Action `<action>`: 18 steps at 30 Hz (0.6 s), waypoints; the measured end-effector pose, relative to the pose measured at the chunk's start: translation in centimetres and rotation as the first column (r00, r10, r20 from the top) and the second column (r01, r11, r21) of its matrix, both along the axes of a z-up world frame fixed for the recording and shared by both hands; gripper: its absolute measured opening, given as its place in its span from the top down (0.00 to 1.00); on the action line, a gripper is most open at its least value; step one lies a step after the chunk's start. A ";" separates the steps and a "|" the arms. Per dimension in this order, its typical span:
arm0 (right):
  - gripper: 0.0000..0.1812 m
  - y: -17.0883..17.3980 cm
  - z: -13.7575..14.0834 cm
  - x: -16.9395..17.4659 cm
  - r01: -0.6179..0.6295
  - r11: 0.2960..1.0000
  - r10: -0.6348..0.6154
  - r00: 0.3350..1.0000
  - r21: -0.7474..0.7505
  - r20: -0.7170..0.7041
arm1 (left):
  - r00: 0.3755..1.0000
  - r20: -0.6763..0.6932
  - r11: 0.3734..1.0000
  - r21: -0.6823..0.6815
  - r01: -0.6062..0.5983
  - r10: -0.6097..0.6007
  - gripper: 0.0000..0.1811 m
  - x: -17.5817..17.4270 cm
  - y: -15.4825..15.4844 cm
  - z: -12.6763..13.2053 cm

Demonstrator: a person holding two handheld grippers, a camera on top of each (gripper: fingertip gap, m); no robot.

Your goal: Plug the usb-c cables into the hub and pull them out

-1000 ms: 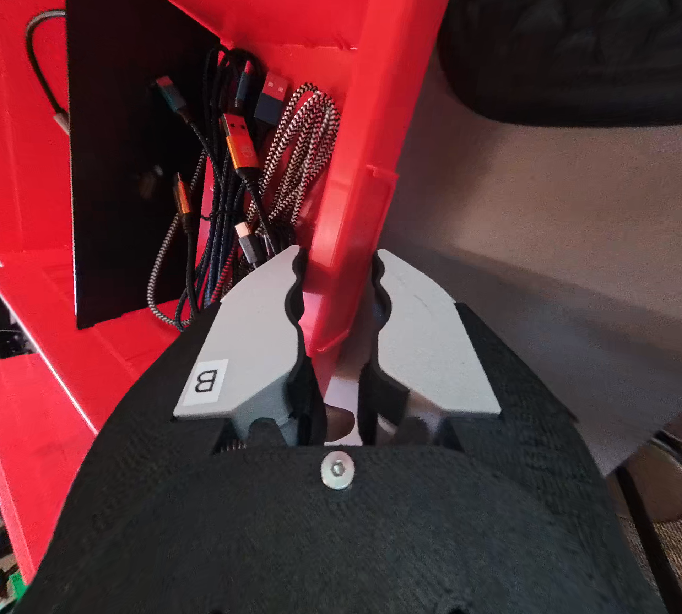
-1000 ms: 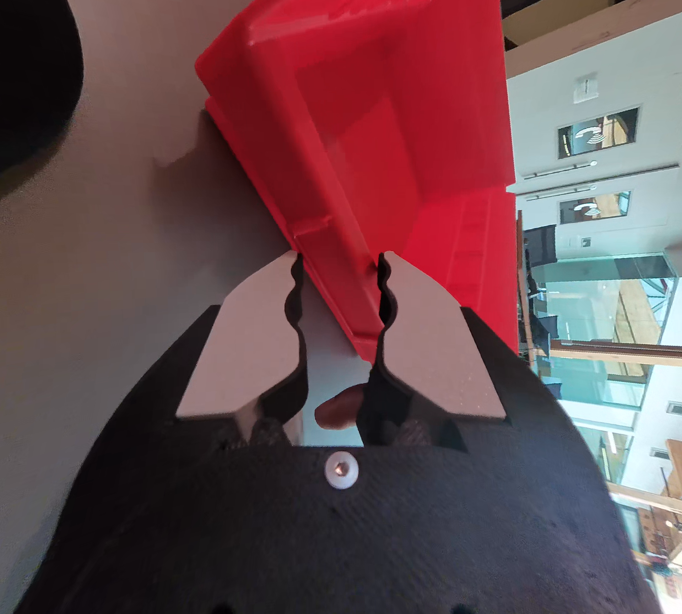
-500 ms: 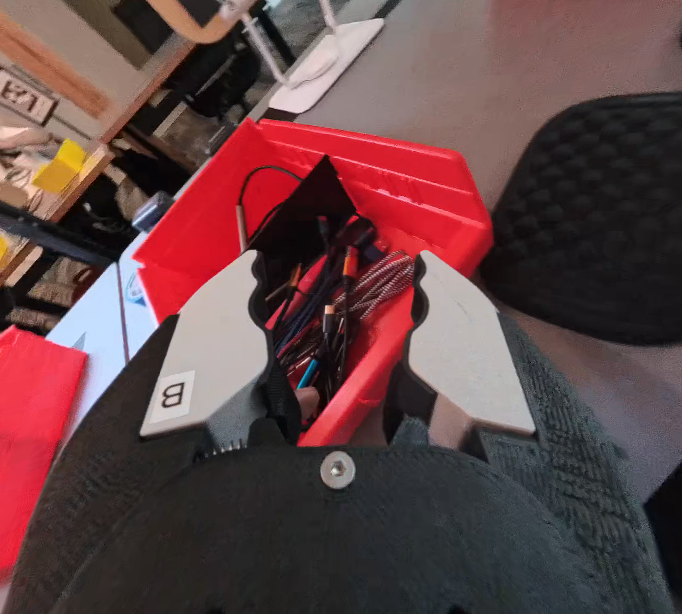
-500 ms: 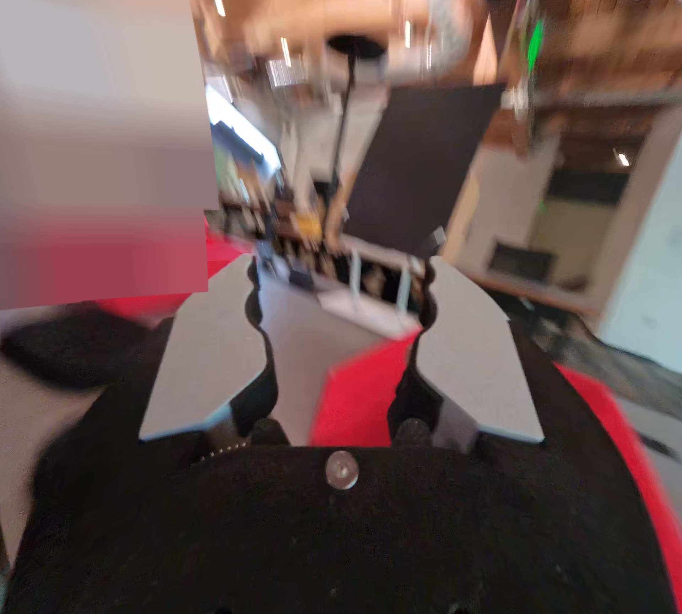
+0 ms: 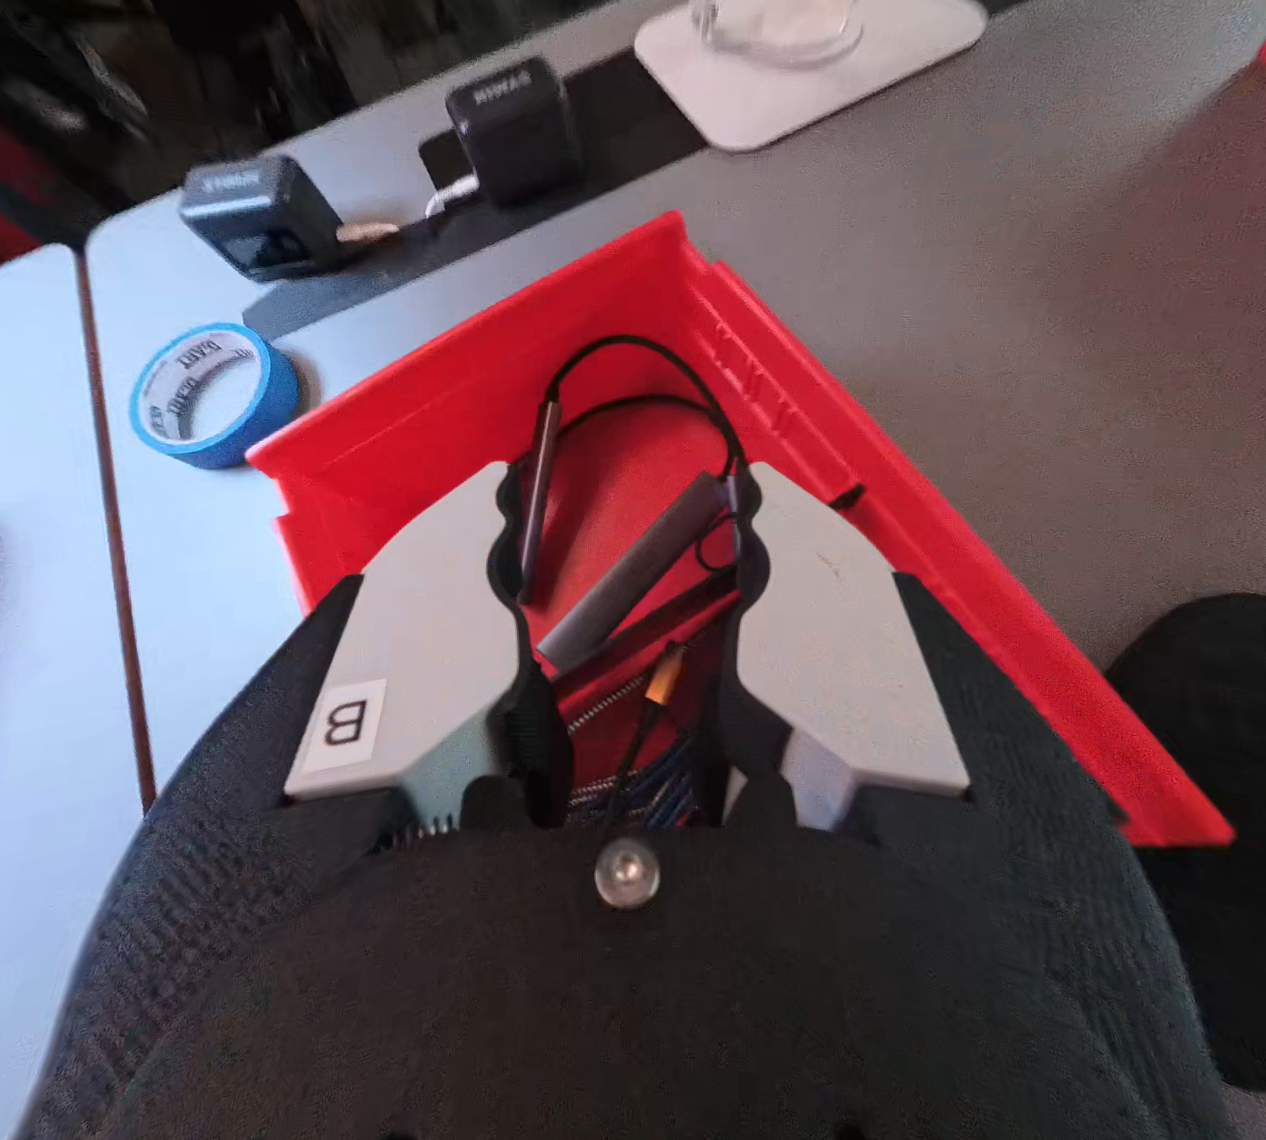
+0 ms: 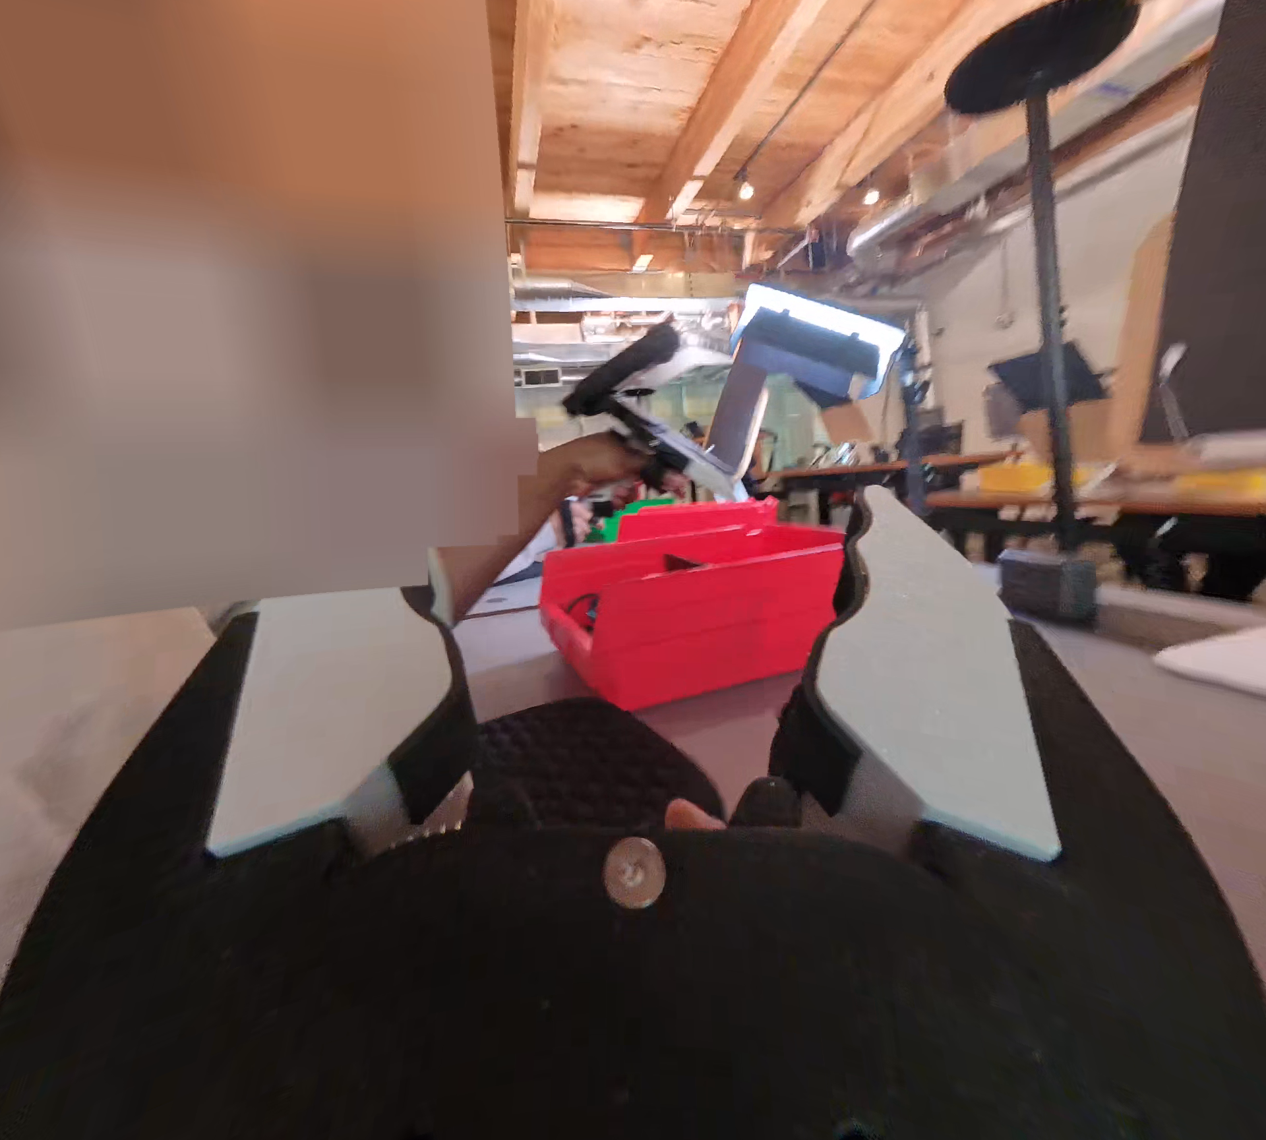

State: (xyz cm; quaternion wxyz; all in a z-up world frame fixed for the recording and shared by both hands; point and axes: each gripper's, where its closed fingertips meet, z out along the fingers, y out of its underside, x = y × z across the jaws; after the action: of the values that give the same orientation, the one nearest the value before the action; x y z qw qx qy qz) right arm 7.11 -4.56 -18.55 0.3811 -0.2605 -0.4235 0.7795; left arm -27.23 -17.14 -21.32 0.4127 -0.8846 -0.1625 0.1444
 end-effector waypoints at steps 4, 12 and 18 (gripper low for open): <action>0.35 -2.9 -3.3 -1.0 -0.049 0.974 0.021 0.991 0.221 0.130 | 0.997 0.075 0.951 -0.310 0.003 0.022 0.70 -4.3 1.3 -5.8; 0.39 -2.2 -3.0 -0.7 -0.055 0.985 0.036 0.992 0.163 0.117 | 0.999 0.050 0.850 -0.525 0.041 -0.017 0.85 -7.9 2.0 -12.4; 0.41 -2.3 -3.1 -0.8 -0.061 0.985 0.041 0.991 0.163 0.127 | 0.999 -0.034 0.911 -0.412 0.016 -0.033 0.96 -7.3 2.4 -9.3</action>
State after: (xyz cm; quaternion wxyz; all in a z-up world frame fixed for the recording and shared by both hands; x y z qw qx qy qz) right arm 6.32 -6.82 -21.69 0.3544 -0.2646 -0.5163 0.7333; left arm -34.52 -14.76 -30.62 0.2224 -0.9504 -0.1089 0.1880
